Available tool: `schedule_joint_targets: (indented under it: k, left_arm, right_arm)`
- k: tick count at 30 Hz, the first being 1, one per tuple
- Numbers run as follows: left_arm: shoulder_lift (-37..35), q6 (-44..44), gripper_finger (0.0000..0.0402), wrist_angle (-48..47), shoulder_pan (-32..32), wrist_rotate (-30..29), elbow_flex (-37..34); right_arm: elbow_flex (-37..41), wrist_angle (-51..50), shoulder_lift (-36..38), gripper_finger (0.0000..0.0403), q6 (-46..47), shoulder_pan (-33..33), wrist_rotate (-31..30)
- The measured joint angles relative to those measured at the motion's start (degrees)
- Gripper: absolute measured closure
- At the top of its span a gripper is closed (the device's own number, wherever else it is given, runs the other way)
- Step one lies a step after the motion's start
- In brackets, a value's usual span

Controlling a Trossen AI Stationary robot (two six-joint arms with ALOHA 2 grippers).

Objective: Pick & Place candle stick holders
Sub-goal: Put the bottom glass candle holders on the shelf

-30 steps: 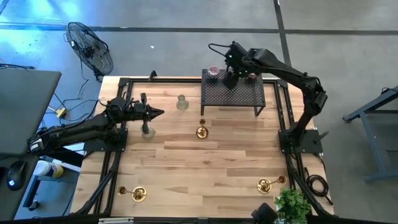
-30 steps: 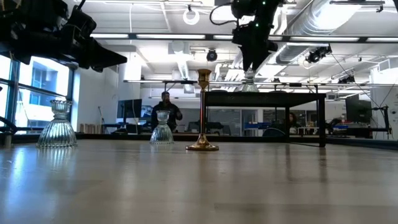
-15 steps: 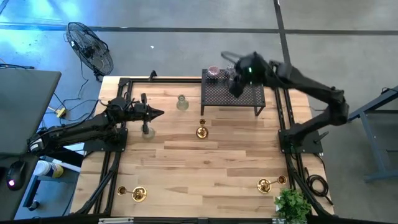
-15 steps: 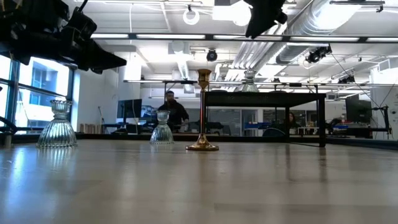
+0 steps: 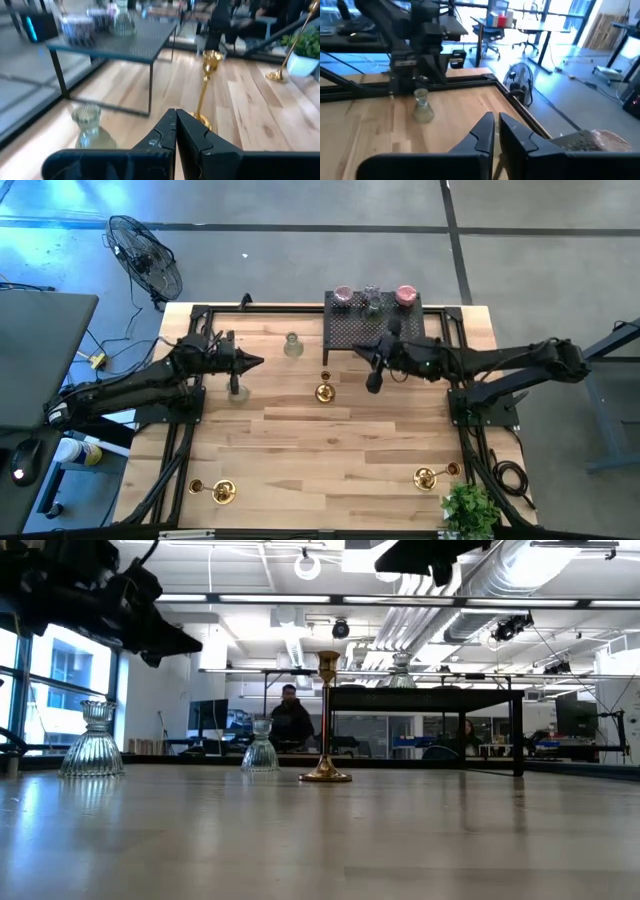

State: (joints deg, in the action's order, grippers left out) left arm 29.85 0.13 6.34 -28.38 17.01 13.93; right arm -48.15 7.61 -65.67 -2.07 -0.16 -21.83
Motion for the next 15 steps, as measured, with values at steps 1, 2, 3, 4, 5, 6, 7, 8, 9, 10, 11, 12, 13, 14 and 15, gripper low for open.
schedule_joint_targets:
  k: [1,2,3,4,5,6,7,8,9,10,11,12,13,14,15]
  left_arm:
    - [0.02,0.17,0.0401,-3.88,0.00,-0.11,1.73]
    - [0.02,0.56,0.0401,-8.18,0.00,-0.62,3.77]
    - [0.03,0.71,0.0401,-12.18,0.00,-1.23,5.89]
    - [0.03,0.67,0.0401,-16.20,0.01,-1.92,8.16]
    - [0.04,0.27,0.0401,-19.67,0.17,-2.69,10.10]
    - [0.02,-0.85,0.0401,-22.11,0.68,-3.55,11.71]
    - [0.04,-1.81,0.0401,-24.71,1.61,-4.52,13.36]
    - [0.04,-2.00,0.0401,-27.54,2.80,-5.43,15.02]
    - [0.04,-2.29,0.0401,-30.35,4.28,-6.70,16.69]
    - [0.04,-3.04,0.0401,-32.93,5.95,-8.63,18.23]
    - [0.13,-3.85,0.0401,-35.42,7.68,-11.34,19.62]
    - [0.39,-4.82,0.0401,-37.94,9.63,-14.04,20.96]
    - [0.58,-5.63,0.0401,-40.23,11.45,-16.53,22.20]
    - [0.87,-6.58,0.0401,-42.85,13.24,-18.80,23.47]
    - [1.32,-7.66,0.0401,-45.35,14.88,-20.64,24.73]
  right_arm:
    - [1.11,1.49,-0.02,0.0386,-0.33,0.62,-0.35]
    - [2.07,2.69,-0.11,0.0390,-0.54,1.12,-0.50]
    - [2.98,3.81,-0.13,0.0394,-0.54,1.56,-0.48]
    - [3.93,5.33,-0.13,0.0398,-0.54,1.87,-0.46]
    - [4.85,7.03,-0.13,0.0400,-0.58,2.16,-0.50]
    - [5.66,8.63,-0.11,0.0401,-0.73,2.45,-0.56]
    - [6.33,9.88,-0.11,0.0400,-0.89,2.71,-0.57]
    - [6.84,10.71,-0.11,0.0398,-0.98,2.92,-0.58]
    - [7.27,11.15,-0.11,0.0397,-0.96,3.01,-0.56]
    - [7.57,11.28,-0.11,0.0396,-1.00,3.10,-0.56]
    - [7.88,11.73,-0.11,0.0396,-0.98,3.22,-0.56]
    - [7.98,11.74,-0.11,0.0397,-0.98,3.23,-0.57]
    - [8.03,12.04,-0.11,0.0399,-0.98,3.23,-0.53]
    - [8.15,12.47,-0.11,0.0401,-0.98,3.23,-0.30]
    - [8.21,12.55,-0.11,0.0402,-0.98,3.23,-0.12]
